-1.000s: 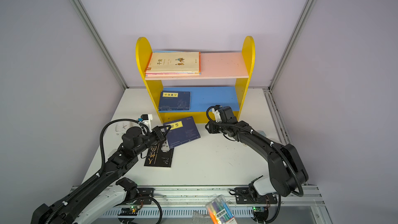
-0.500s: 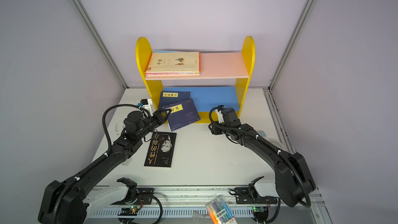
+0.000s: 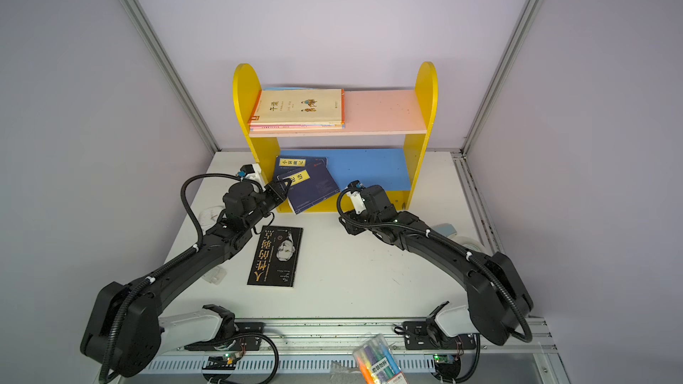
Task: Stacking books/files
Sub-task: Place the book at the bookshelf.
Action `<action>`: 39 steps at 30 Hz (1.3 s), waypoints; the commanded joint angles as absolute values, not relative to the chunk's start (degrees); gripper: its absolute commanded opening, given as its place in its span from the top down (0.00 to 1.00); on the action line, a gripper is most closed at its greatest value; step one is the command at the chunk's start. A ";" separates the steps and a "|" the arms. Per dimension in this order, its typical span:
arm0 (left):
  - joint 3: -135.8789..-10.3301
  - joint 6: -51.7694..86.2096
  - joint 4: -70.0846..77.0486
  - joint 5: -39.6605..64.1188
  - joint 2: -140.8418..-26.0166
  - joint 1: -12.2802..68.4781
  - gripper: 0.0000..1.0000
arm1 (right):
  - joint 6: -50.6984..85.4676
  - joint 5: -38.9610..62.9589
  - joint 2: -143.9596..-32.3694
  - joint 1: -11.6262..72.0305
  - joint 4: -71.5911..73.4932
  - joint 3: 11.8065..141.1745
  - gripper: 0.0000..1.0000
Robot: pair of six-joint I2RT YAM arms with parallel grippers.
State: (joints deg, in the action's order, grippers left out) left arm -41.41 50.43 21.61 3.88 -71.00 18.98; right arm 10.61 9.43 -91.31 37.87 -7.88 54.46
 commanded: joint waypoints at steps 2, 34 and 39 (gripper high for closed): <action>-40.98 52.13 24.83 0.21 -71.89 18.56 1.00 | 6.30 10.79 -96.19 41.16 -3.29 58.61 0.44; -36.21 55.40 21.17 2.79 -68.90 15.64 0.26 | 10.54 0.79 -117.28 46.14 4.13 79.83 0.45; -33.61 53.76 13.02 0.65 -60.31 15.29 0.24 | 10.66 1.01 -119.24 46.14 3.65 82.06 0.45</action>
State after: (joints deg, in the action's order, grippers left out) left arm -34.52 55.75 18.63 1.98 -63.61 15.49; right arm 10.26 1.10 -118.34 46.09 1.45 80.73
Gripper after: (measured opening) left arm 0.751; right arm 0.552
